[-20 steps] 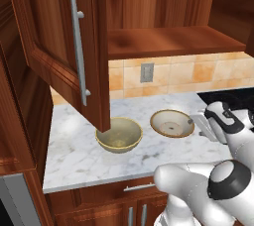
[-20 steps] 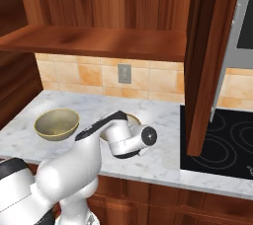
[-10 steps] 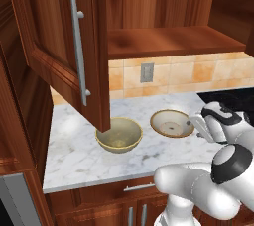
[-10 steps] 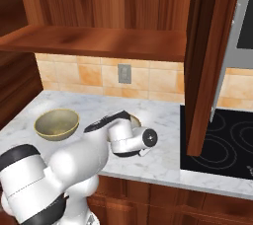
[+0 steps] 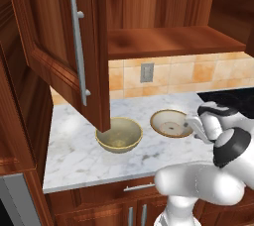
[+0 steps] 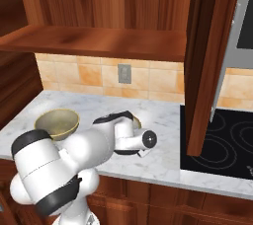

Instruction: Open the cabinet. Pick the bowls from the counter and place them in the cabinet. Then close the cabinet.

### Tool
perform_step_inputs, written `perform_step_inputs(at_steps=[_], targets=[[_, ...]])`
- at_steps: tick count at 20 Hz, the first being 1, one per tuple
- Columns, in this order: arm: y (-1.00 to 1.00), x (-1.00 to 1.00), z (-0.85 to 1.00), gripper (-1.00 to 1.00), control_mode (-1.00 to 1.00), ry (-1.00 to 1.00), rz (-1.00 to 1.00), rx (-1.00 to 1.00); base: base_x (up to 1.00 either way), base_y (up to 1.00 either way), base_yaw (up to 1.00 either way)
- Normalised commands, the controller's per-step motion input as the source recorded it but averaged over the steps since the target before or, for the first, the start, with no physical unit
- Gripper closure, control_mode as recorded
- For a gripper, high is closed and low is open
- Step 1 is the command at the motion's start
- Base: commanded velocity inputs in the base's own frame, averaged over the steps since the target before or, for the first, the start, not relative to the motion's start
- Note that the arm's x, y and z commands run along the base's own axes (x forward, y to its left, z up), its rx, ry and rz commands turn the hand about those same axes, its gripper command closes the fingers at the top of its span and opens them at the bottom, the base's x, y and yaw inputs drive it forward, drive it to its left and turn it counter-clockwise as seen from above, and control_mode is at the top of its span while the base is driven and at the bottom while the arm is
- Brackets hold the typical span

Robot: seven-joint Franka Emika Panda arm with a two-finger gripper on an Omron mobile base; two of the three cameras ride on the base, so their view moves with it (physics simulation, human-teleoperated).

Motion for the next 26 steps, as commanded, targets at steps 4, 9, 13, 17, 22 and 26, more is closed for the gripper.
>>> perform_step_inputs(at_steps=[4, 9, 13, 17, 22, 26], targets=[[0.0, 0.2, -0.25, -1.0, -1.0, 0.0, 0.0, 0.0, 0.0, 0.0, 0.0], [-0.03, 0.26, -0.25, -1.0, -1.0, 0.0, 0.0, 0.0, 0.0, 0.0, 0.0], [-0.03, 0.26, -0.2, -1.0, -1.0, 0.0, 0.0, 0.0, 0.0, 0.0, 0.0], [0.03, 0.2, -0.31, 1.0, -1.0, 0.0, 0.0, 0.0, 0.0, 0.0, 0.0], [0.01, 0.1, -0.28, 1.0, -1.0, 0.0, 0.0, 0.0, 0.0, 0.0, 0.0], [0.0, 0.01, -0.29, 1.0, -1.0, 0.0, 0.0, 0.0, 0.0, 0.0, 0.0]])
